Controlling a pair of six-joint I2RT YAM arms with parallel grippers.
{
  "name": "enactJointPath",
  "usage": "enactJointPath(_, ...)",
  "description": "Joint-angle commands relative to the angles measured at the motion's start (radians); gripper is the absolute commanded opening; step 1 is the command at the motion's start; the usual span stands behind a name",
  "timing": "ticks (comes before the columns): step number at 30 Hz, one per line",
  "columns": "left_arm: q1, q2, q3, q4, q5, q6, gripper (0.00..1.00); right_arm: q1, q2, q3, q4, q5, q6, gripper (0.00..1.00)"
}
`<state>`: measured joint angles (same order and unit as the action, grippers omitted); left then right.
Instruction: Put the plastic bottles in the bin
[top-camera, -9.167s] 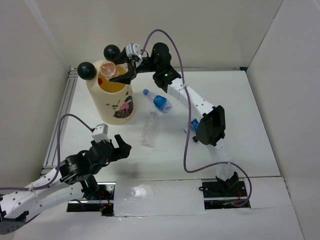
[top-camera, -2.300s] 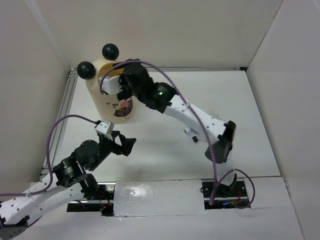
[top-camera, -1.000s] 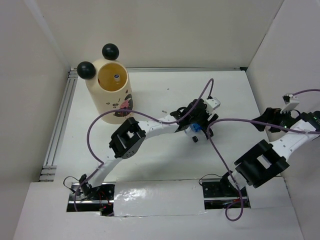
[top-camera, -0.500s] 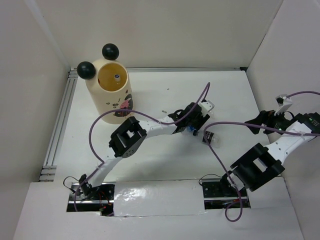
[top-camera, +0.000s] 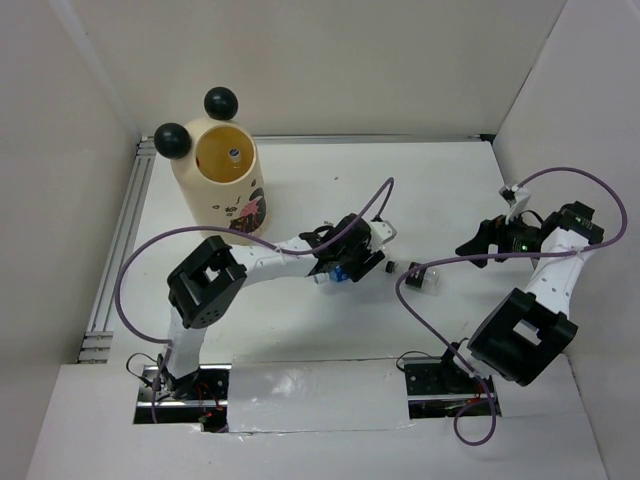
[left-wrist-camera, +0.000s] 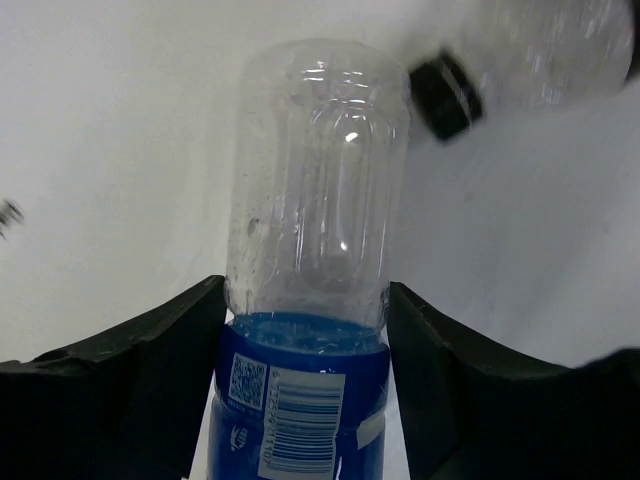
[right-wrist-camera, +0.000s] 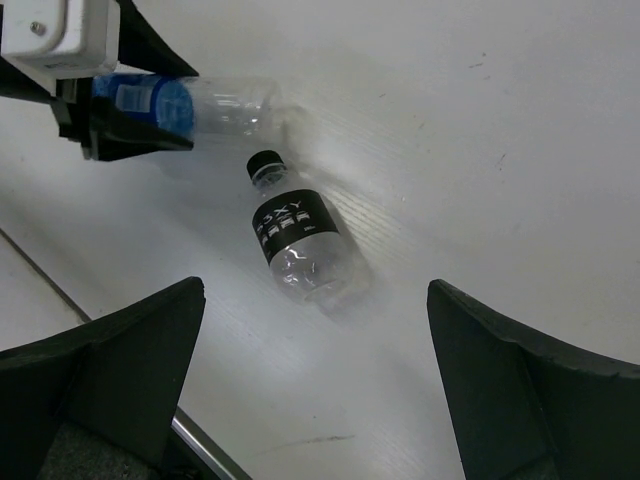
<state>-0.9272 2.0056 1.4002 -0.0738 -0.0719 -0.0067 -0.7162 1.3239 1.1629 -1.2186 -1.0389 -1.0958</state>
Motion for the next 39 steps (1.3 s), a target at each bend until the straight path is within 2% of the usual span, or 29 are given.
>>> enactJointPath(1,0.004,-0.039,-0.076,-0.153,0.061,0.007,0.76,0.014,-0.032,0.000,0.070,0.007,0.027,0.98)
enactJointPath(4,-0.009,-0.048,-0.086,-0.167,0.061,-0.003,0.89,0.014,-0.023,0.000,0.070,0.007,0.027,0.98)
enactJointPath(15,-0.028,0.030,0.066,-0.244,0.070,0.027,0.89,0.023,-0.023,0.008,0.051,0.007,-0.004,0.98)
enactJointPath(22,-0.038,0.105,0.213,-0.311,0.118,0.068,0.89,0.032,-0.032,-0.002,0.051,0.007,-0.004,0.98)
enactJointPath(26,-0.038,0.146,0.263,-0.334,0.129,0.077,0.85,0.032,-0.032,-0.002,0.051,0.016,-0.004,0.98)
enactJointPath(30,-0.038,0.156,0.250,-0.343,0.149,0.077,0.67,0.041,-0.032,0.009,0.051,0.016,-0.004,0.98)
enactJointPath(31,-0.038,0.156,0.238,-0.343,0.149,0.077,0.55,0.041,-0.032,0.009,0.051,0.016,-0.004,0.98)
enactJointPath(34,-0.038,0.116,0.227,-0.343,0.159,0.067,0.32,0.072,-0.023,0.018,0.039,0.016,-0.004,0.98)
enactJointPath(35,-0.027,0.079,0.227,-0.343,0.159,0.067,0.19,0.116,-0.023,0.018,0.015,0.032,-0.031,0.96)
enactJointPath(36,-0.018,0.053,0.227,-0.343,0.149,0.067,0.11,0.147,-0.023,0.018,-0.001,0.046,-0.050,0.96)
enactJointPath(38,0.008,0.001,0.253,-0.343,0.138,0.067,0.01,0.234,-0.023,0.003,0.031,0.088,-0.030,0.81)
enactJointPath(39,0.020,-0.026,0.297,-0.343,0.138,0.067,0.00,0.335,-0.040,-0.009,0.056,0.111,-0.013,0.70)
